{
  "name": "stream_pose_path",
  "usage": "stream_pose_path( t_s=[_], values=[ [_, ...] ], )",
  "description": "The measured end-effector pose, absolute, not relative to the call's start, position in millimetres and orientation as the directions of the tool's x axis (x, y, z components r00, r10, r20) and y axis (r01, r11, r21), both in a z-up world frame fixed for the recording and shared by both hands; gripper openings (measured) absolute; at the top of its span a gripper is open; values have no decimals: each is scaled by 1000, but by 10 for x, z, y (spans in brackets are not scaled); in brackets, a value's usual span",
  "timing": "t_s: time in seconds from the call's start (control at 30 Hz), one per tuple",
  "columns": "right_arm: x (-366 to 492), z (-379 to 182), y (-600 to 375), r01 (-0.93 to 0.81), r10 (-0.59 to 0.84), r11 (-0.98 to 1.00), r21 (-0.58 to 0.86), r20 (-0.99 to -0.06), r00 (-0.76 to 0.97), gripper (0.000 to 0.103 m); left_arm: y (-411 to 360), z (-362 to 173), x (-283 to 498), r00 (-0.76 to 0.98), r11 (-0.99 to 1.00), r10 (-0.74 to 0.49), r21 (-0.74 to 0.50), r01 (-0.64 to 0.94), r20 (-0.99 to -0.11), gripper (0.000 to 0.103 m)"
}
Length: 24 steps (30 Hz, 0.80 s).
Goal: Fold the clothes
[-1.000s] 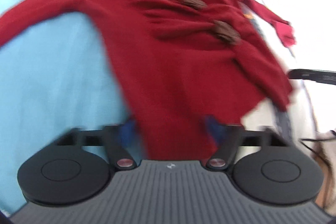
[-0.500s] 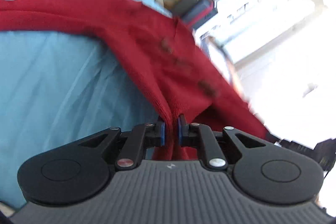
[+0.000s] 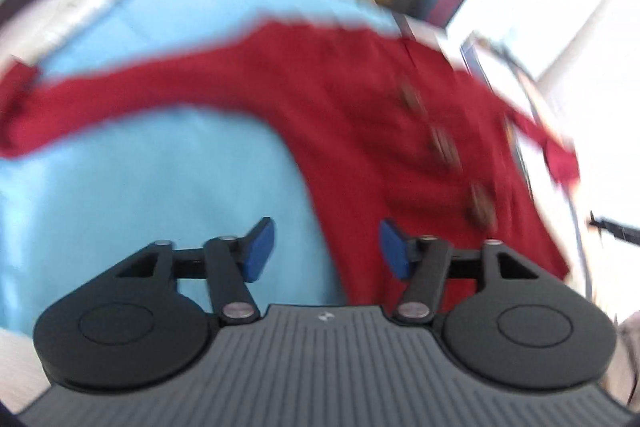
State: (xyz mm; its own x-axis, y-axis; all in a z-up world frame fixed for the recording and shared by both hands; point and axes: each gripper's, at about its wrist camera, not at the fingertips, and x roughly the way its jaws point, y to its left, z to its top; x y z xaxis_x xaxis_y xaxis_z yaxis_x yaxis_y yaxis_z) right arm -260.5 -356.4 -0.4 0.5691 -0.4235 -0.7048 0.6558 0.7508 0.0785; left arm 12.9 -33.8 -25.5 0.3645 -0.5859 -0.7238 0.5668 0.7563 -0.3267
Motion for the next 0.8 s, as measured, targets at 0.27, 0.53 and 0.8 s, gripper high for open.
stream_pose_path(
  t_s=[0.27,0.53,0.8],
  values=[
    [-1940,361,-3637,430,-288,899,84,-626,724,47,23,-154,1516,647,962,14,188,200,-762,79],
    [-1038,77,-3527,183,-41,970,159,-634,772,49,296,-1012,1949,522,968,191,248,40,-831,55],
    [-968,-465,-3700,282,-62,936,211,-689,722,49,315,-912,1902,583,990,115,142,1,-804,6]
  ],
)
